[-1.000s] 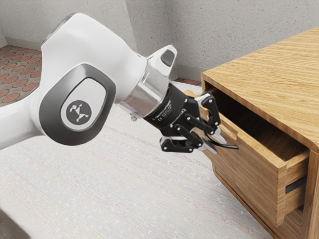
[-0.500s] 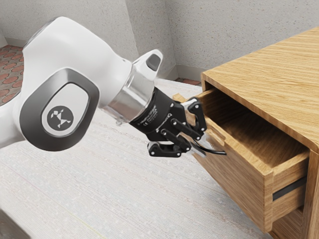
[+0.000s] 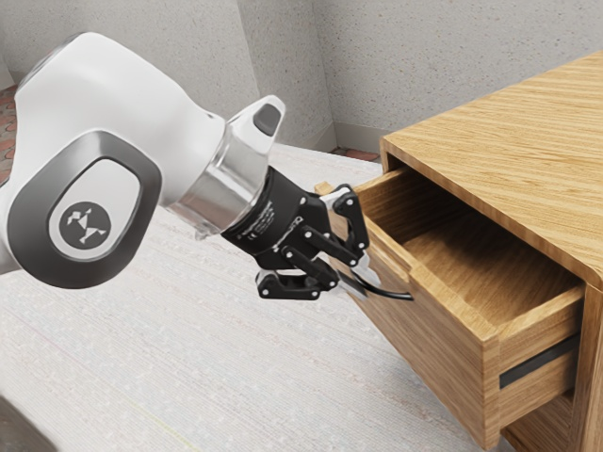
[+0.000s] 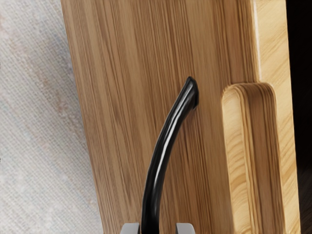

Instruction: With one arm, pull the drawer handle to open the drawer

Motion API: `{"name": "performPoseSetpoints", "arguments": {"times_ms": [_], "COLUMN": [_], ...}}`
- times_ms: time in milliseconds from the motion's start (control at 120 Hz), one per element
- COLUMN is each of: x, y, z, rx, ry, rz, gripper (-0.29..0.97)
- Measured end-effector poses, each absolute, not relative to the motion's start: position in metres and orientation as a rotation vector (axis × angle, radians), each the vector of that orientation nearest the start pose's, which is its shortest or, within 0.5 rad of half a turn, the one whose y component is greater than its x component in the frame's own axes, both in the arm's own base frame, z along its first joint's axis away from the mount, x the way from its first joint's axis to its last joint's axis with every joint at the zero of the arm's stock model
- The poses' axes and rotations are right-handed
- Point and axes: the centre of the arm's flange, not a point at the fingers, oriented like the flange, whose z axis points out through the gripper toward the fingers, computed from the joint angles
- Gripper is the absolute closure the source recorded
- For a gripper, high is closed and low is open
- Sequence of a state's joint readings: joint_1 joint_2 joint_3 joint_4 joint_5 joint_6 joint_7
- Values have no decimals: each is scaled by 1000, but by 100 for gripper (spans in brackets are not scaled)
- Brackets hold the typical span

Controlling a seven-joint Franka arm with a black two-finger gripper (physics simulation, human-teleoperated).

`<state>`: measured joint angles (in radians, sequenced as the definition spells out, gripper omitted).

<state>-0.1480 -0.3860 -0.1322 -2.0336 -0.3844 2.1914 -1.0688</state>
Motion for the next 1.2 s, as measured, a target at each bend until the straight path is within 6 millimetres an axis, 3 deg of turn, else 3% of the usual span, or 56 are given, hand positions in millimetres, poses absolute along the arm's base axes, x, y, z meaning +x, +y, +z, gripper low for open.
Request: {"name": "performPoseSetpoints", "arguments": {"times_ms": [1200], "x": [422], "y": [-138], "z": [661], "rx": [2294], "ry": [1165], "rz": [251], "gripper": [67]}}
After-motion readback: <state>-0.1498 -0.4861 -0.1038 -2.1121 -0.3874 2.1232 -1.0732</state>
